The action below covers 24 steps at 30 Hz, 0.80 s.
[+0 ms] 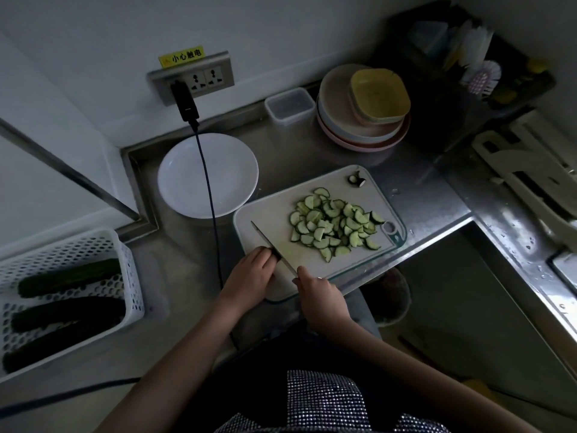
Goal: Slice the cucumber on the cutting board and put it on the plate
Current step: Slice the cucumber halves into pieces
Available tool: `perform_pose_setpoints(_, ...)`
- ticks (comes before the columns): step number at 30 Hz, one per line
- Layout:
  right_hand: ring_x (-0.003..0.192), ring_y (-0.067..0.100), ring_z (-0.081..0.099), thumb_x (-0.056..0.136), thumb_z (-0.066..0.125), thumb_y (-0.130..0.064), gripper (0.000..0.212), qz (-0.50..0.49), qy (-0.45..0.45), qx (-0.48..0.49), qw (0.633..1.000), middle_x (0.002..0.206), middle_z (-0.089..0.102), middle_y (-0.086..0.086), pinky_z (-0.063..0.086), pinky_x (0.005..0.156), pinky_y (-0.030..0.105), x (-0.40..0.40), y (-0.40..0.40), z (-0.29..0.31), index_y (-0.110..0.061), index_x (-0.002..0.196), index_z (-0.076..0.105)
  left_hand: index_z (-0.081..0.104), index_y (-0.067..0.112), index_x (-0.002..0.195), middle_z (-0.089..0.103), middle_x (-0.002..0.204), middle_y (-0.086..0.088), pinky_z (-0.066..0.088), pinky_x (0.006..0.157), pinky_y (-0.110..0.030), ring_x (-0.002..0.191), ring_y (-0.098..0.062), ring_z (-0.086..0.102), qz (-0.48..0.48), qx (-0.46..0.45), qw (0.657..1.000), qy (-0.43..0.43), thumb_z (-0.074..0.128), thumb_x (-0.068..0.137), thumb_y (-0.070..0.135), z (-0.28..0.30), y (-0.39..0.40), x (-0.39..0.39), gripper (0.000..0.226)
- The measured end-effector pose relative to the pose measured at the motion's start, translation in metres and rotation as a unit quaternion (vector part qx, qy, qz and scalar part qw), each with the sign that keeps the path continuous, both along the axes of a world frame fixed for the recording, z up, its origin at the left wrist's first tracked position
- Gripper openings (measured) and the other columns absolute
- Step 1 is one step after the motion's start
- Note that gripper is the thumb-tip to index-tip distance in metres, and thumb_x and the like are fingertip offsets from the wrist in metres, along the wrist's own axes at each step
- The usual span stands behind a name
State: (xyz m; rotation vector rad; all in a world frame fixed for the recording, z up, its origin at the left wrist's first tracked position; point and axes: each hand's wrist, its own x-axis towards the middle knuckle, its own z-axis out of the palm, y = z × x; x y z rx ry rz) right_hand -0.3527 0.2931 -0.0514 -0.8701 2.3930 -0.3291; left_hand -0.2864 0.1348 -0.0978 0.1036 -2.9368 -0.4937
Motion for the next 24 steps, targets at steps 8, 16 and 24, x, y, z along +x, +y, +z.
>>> perform_pose_setpoints(8,0.089,0.04,0.061,0.102,0.035,-0.033,0.02,-0.007,0.003,-0.009,1.0,0.096,0.064,0.021,0.036,0.06,0.036,-0.0003,0.0,-0.0032,-0.013,0.102,0.039,0.058,0.003,0.092,0.057,0.089,-0.012,0.051,0.064,-0.033,0.091,-0.025,0.048,0.002,0.004,1.0,0.009,0.045,0.07,0.013,-0.0006,0.0015,-0.0022,0.027)
perform_pose_setpoints(16,0.089,0.039,0.061,0.101,0.036,-0.031,0.019,-0.014,-0.01,-0.005,1.0,0.097,0.064,0.021,0.036,0.06,0.035,-0.0021,-0.003,-0.0004,-0.012,0.101,0.04,0.06,0.001,0.088,0.058,0.088,-0.014,0.052,0.065,-0.033,0.091,-0.025,0.047,0.004,0.011,1.0,0.0,0.044,0.071,0.015,-0.0001,0.0012,-0.0024,0.027)
perform_pose_setpoints(24,0.093,0.039,0.06,0.095,0.034,-0.01,0.012,-0.018,-0.03,0.023,0.999,0.101,0.061,0.021,0.038,0.063,0.037,-0.0032,-0.0036,-0.001,-0.012,0.103,0.043,0.056,0.004,0.096,0.06,0.098,-0.014,0.055,0.064,-0.034,0.095,-0.024,0.048,0.016,0.023,1.0,-0.009,0.042,0.074,0.018,0.0029,0.0038,0.0016,0.03)
